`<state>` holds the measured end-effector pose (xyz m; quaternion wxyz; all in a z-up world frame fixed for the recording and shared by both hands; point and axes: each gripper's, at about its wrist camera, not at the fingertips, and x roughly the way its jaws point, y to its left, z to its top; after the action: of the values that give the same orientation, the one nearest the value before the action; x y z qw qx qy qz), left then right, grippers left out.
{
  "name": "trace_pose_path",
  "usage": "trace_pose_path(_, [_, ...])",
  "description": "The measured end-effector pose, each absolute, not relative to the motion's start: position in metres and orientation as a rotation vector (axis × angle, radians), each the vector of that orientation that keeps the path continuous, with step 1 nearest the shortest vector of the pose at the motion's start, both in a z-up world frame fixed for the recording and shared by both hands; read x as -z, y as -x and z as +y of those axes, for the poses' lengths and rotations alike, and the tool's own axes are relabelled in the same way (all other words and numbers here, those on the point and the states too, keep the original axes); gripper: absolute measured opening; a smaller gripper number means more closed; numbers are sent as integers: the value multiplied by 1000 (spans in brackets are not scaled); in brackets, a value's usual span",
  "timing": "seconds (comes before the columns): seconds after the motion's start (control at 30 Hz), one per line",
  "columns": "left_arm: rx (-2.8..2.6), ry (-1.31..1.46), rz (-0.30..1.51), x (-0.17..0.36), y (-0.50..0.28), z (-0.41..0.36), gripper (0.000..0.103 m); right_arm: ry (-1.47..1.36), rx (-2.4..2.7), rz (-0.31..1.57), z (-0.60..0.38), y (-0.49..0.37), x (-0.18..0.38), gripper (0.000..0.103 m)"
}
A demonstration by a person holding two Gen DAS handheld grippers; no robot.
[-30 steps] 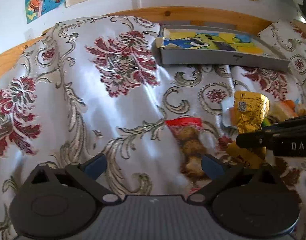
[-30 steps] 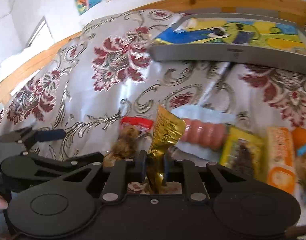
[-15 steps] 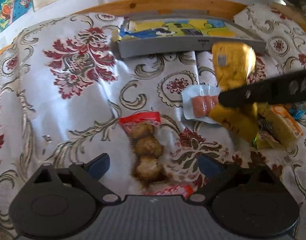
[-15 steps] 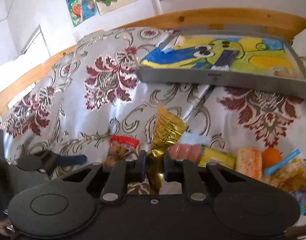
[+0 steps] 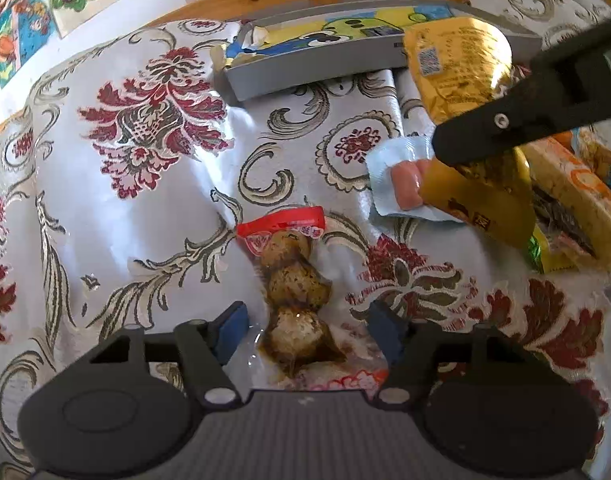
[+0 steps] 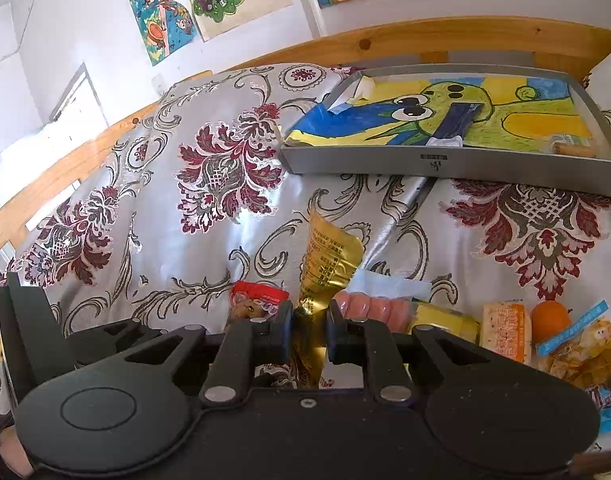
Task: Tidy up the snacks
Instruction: 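Close left tool on the red-labelled quail egg pack while right tool lifts the gold packet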
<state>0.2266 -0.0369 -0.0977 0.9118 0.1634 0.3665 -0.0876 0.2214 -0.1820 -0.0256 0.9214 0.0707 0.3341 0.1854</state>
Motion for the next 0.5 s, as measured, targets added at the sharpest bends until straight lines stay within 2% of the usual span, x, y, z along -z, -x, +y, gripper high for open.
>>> trace_pose_path(0.23, [150,-327,771,93,-224,-36,50,-143,-385,690,-182,-221,26,17])
trace_pose_path(0.5, [133,-226,784,89,-227,-25,45,-137,-389,694,-179,-221,28,17])
